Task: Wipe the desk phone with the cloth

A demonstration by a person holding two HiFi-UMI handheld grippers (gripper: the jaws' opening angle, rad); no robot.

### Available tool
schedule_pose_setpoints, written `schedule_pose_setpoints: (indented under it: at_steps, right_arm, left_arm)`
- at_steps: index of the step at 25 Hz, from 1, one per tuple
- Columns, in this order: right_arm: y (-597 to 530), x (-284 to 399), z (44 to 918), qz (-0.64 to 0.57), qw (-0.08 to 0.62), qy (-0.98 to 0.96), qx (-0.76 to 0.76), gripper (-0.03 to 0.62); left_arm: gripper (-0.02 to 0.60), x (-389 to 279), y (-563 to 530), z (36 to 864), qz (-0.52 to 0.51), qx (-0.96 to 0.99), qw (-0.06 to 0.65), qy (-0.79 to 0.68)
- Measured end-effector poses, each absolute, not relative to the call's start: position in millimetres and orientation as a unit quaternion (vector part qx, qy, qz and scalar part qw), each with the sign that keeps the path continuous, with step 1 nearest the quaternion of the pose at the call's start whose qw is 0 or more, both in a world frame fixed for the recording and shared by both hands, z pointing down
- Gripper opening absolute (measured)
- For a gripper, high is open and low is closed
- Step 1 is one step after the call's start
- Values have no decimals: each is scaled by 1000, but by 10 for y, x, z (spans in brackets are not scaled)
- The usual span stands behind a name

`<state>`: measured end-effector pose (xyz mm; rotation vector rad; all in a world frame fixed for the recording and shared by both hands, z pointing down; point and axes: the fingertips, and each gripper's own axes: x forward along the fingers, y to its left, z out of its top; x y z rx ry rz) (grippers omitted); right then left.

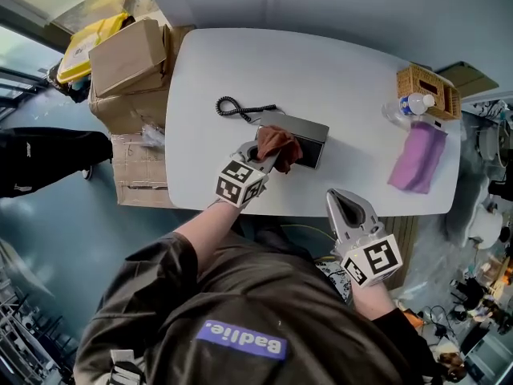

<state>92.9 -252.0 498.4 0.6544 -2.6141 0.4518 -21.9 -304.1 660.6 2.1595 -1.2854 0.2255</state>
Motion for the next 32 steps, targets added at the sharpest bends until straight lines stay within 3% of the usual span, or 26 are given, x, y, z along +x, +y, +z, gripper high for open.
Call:
schedule_pose_setpoints:
  at_steps: [9, 15, 26, 32]
  right_arm:
    - [-2401, 567, 4917, 159, 212, -939, 221, 26]
    - [-2452, 678, 4793, 151, 201, -939, 236, 26]
    - [-2661, 1186, 4697, 158, 159, -936, 271, 26]
    - [-2698, 1470, 4853, 176, 159, -930, 281, 26]
  left_arm:
    - [32, -786, -2861, 6881, 100, 795, 327, -500]
    - [32, -907, -2899, 6783, 96, 788, 324, -515]
    - [32, -91, -3456, 6047, 79, 838, 276, -465]
    - [32, 185, -3633, 6193, 114, 844, 267, -452]
